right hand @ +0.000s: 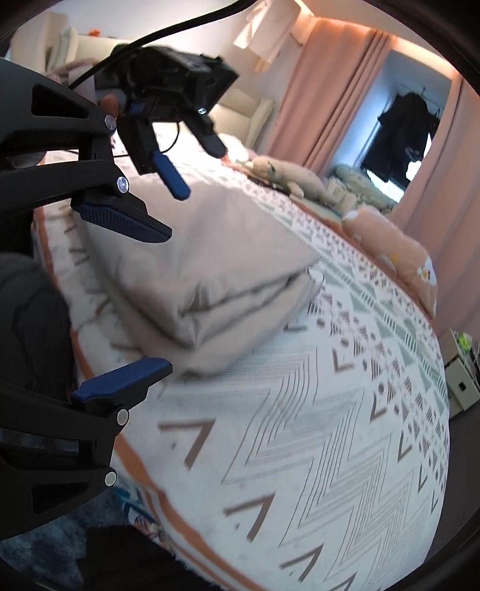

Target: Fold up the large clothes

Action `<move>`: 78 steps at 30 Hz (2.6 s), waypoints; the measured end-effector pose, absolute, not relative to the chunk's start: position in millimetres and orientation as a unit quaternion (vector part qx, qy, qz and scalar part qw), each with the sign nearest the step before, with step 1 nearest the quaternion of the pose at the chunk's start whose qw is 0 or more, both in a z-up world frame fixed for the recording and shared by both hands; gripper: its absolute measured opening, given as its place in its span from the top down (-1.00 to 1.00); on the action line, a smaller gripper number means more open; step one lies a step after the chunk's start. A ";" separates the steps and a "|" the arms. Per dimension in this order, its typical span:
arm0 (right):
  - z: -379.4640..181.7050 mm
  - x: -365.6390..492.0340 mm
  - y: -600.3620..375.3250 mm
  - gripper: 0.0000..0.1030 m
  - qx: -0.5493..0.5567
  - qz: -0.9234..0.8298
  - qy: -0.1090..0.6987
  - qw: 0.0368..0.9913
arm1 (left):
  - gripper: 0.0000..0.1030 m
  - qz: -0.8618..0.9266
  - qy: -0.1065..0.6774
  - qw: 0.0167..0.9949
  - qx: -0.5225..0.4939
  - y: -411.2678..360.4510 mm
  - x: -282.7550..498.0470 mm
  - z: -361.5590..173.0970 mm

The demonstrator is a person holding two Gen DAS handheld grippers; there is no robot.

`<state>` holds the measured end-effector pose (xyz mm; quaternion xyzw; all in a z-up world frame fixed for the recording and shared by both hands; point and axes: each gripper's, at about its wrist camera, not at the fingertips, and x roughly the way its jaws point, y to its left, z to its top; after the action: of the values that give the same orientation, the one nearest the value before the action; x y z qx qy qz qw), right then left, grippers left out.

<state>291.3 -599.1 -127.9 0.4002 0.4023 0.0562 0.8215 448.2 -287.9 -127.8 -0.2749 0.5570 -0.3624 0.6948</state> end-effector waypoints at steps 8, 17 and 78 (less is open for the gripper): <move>-145.0 320.9 -574.5 -0.27 0.393 0.073 0.436 0.806 | -0.20 -0.261 0.530 0.755 -0.283 -185.0 447.6 -127.0; -158.8 345.8 -562.0 0.63 0.362 0.051 0.457 0.811 | -0.20 -0.137 0.534 0.784 -0.287 -96.0 429.6 -153.3; -157.6 332.7 -623.0 0.08 0.372 0.003 0.427 0.824 | 0.03 -0.162 0.580 0.756 -0.257 -118.9 444.9 -201.8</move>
<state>332.7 -623.0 -157.6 0.3719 0.4265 0.0026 0.8245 444.9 -118.9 -201.8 -0.2570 0.5805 -0.1616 0.7556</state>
